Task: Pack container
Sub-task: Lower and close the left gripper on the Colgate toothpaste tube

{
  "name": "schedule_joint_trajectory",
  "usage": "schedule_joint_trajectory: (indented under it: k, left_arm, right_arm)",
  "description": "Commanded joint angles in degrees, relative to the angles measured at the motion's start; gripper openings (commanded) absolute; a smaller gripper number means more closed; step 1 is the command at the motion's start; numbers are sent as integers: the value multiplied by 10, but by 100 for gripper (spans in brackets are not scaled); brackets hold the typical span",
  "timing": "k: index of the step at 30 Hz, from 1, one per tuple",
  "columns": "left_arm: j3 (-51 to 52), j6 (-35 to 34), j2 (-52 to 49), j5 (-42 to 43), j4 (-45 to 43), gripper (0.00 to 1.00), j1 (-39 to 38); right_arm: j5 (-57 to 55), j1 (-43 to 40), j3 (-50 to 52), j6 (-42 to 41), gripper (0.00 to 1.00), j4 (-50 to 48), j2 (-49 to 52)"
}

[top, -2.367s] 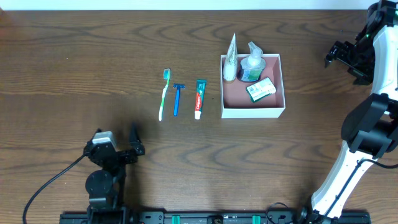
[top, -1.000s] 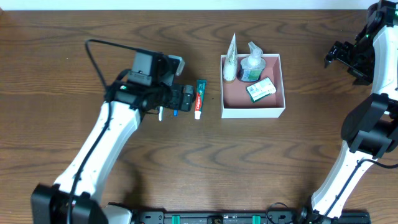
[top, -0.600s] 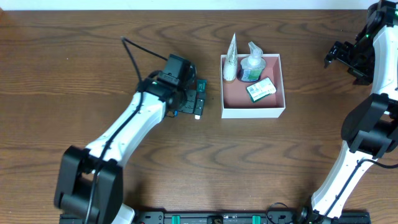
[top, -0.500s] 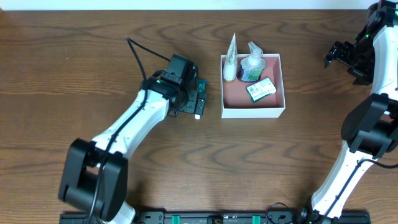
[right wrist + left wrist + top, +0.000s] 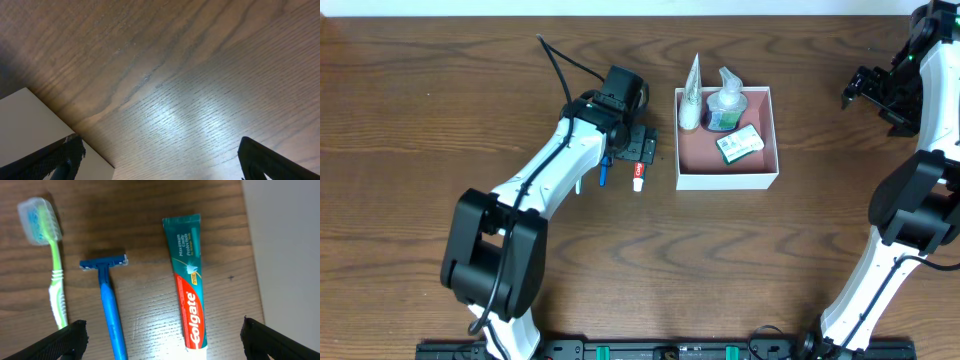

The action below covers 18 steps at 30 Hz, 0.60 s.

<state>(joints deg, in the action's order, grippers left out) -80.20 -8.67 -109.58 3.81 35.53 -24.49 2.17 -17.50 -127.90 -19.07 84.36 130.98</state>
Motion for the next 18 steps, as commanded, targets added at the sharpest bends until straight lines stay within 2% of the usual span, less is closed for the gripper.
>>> schedule_joint_trajectory:
  k: [1, 9, 18]
  left_arm:
    - [-7, -22, -31, -11, 6, 98, -5]
    - [-7, -52, -47, -17, -3, 98, -39]
    - [-7, -67, -76, -19, -3, 98, -39]
  right_arm:
    - [2, 0, 1, -8, 99, 0, -8]
    - [2, 0, 1, -8, 99, 0, -8]
    - [2, 0, 1, -8, 99, 0, -8]
